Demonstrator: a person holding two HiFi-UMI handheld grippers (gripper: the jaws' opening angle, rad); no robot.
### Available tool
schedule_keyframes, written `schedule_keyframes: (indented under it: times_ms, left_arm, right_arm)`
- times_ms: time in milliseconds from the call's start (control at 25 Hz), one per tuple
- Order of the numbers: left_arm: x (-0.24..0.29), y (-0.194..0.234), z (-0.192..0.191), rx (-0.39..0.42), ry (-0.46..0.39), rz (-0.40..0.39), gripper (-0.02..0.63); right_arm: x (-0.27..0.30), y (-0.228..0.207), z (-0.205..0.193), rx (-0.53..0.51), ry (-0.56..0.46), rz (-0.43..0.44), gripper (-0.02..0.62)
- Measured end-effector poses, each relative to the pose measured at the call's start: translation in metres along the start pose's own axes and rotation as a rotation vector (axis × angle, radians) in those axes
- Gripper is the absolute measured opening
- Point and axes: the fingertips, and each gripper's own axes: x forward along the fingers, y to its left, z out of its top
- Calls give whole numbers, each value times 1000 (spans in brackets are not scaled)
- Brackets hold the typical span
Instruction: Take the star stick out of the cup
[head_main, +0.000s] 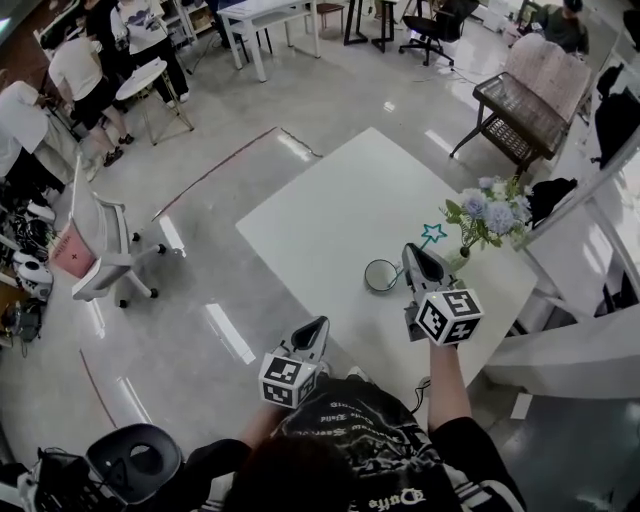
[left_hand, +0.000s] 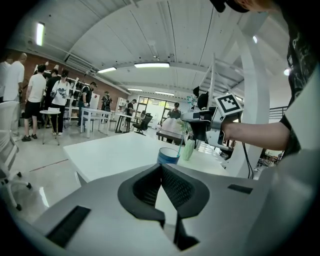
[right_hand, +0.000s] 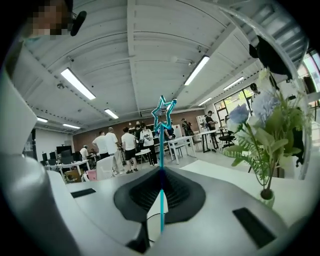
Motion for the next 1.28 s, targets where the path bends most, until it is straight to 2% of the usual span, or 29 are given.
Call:
schedule_keyframes:
  times_ms: [320,560,1000,1280]
  left_arm:
    - [11,-14,1,-4,8,-68,20]
    - [24,-32,-6,24,20,-139,20]
    - [38,-70,-7,62,54,-261,20]
    - [47,-82,-9,87,73,-303,20]
  right_arm:
    - [-39,5,-3,-36,6,-51,6]
    - [-75,-4,-12,-14,4,-117,6]
    - [-141,-19,-59,121,47,-253,6]
    - [-166,-23,-94,252,65,-303,6]
